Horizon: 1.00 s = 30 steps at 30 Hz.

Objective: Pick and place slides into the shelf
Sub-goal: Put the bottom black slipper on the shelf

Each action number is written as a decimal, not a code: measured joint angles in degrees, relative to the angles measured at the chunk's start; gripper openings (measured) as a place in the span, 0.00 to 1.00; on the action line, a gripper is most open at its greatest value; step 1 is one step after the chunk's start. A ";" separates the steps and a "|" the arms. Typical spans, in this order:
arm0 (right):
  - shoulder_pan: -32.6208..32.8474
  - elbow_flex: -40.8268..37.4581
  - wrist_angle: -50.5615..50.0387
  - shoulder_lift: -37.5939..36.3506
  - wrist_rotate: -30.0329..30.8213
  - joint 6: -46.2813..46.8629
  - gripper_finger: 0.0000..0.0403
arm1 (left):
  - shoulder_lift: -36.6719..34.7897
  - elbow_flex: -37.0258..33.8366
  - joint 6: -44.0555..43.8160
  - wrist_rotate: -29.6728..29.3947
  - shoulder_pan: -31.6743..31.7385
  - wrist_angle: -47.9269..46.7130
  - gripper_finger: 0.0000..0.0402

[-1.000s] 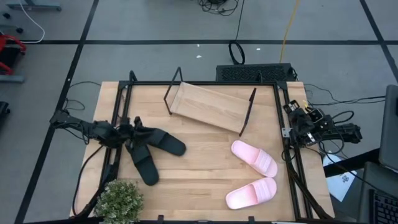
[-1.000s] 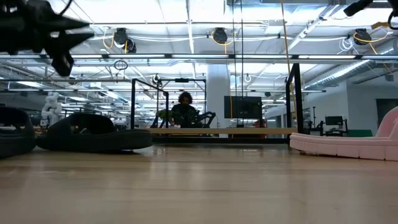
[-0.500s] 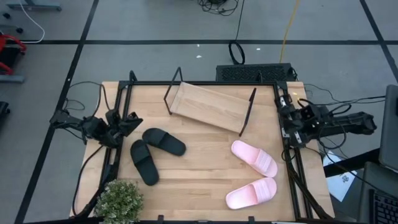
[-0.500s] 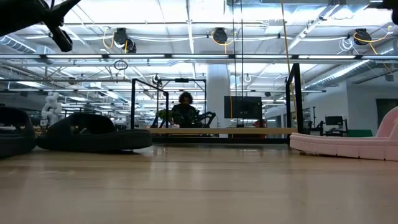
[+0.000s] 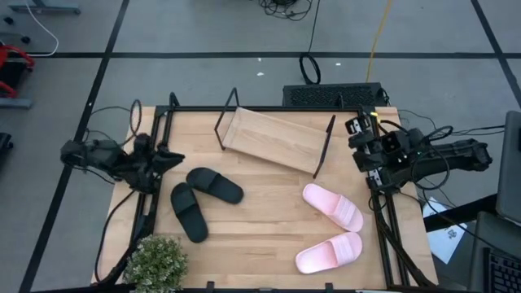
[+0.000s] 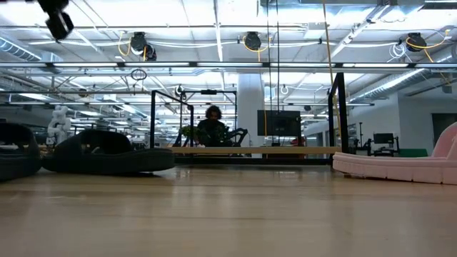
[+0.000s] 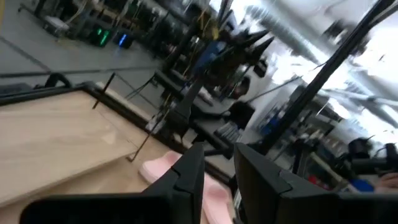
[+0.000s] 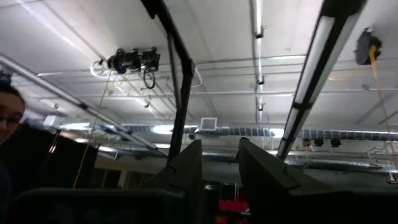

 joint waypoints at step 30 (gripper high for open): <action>0.04 39.31 -52.26 41.52 27.33 -25.27 0.24 | 24.01 20.43 -22.37 0.98 0.00 -42.98 0.21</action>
